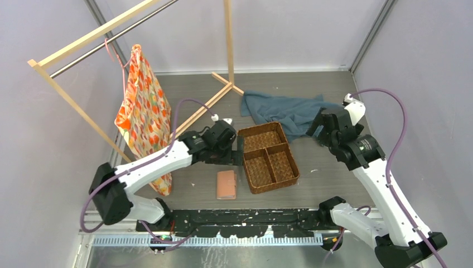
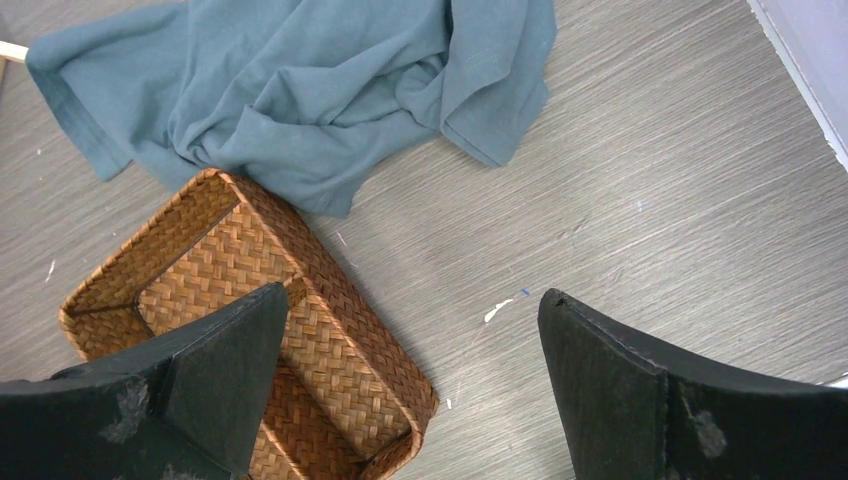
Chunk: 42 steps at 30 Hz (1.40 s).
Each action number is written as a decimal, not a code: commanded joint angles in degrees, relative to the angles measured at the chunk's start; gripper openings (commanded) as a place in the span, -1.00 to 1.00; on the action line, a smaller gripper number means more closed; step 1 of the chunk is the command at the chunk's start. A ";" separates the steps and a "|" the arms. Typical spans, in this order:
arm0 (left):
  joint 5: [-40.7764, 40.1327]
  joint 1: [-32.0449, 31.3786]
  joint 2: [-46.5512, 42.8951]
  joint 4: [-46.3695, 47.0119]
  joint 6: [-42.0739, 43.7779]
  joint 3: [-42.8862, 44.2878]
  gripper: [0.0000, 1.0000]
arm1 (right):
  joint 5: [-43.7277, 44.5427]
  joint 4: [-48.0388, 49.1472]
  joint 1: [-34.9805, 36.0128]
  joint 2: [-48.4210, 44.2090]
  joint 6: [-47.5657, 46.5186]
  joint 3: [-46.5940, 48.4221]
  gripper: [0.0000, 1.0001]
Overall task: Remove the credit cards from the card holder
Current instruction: Move the storage box to the center of the board.
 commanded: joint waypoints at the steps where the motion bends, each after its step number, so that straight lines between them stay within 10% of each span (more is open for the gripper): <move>1: 12.68 0.05 6.51 10.85 -1.05 0.65 1.00 | -0.09 -0.20 -0.01 -2.80 1.16 -0.31 1.00; 14: 26.89 -0.23 24.22 29.17 -0.60 8.13 0.99 | 0.41 -4.90 -0.02 -8.34 0.83 -0.49 1.00; 22: 26.37 -4.17 24.18 24.32 4.41 13.96 0.98 | -0.80 -6.52 -0.05 -8.68 1.33 0.62 0.99; 34: -12.12 -6.89 2.32 -7.69 -4.05 1.33 0.80 | -3.60 -2.38 -0.07 -7.47 1.28 -2.02 1.00; 42: -24.47 -21.69 10.27 -13.85 -14.78 2.73 0.72 | -5.84 -0.20 -0.06 -3.52 1.50 -1.71 1.00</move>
